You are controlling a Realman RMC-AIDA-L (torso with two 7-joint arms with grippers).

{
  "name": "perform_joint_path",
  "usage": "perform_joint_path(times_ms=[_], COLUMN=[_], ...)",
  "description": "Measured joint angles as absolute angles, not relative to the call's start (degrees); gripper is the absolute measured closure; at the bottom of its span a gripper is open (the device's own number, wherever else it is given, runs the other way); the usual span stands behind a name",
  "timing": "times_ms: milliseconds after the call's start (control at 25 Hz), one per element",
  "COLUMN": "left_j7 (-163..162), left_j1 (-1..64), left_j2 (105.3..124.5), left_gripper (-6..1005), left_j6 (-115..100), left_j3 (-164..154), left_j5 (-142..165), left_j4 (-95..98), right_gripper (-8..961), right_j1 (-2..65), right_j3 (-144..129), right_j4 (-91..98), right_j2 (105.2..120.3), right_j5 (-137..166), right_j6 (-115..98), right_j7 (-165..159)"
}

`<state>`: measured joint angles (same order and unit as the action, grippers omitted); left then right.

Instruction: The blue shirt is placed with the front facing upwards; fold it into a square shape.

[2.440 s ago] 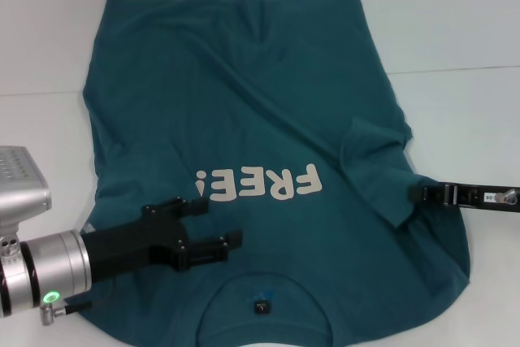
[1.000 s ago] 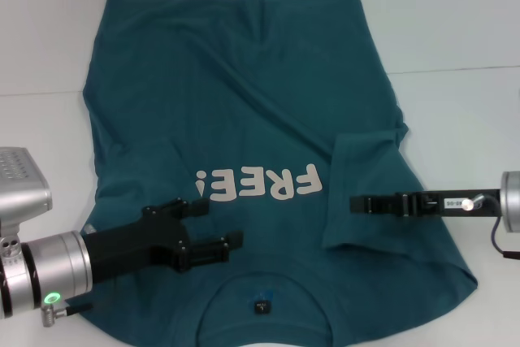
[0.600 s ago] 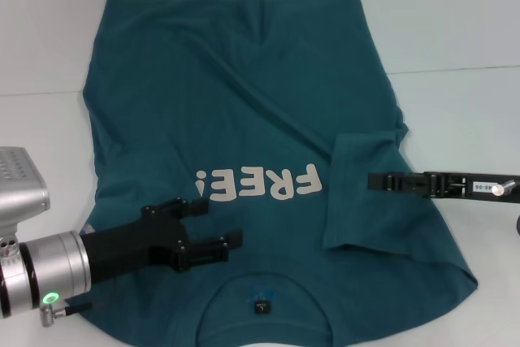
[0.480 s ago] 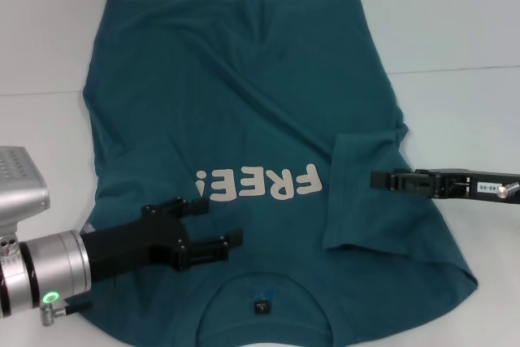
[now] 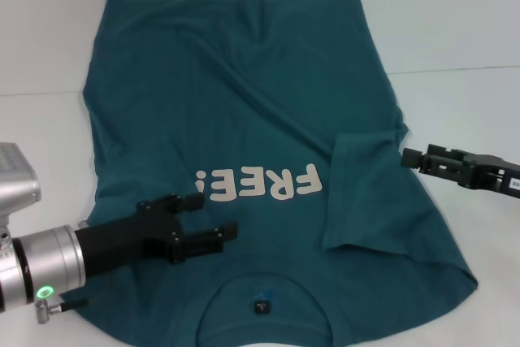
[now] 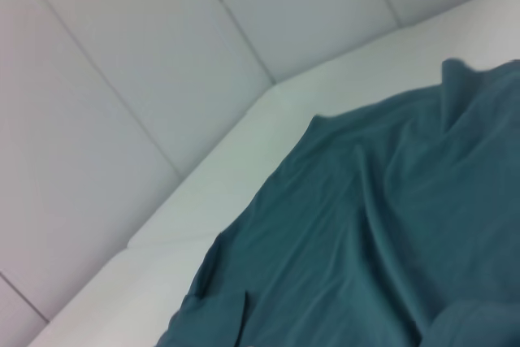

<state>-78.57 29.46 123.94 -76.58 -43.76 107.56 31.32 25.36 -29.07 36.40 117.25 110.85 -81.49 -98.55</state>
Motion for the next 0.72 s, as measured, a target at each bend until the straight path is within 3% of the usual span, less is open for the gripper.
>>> perform_joint_path(times_ms=[720], left_j7=[-96.1], left_j1=[22.0], left_j2=[121.99], left_gripper=[97], left_j6=[-74.7], left_j3=[-31.5], left_j5=[115.8], left_j4=[41.2], right_gripper=[40], right_j1=[27.2], right_j3=[-29.5], right_j4=[36.3], right_j2=[117.93], right_j5=[110.4], right_j6=[-83.3], right_j7=[-100.5])
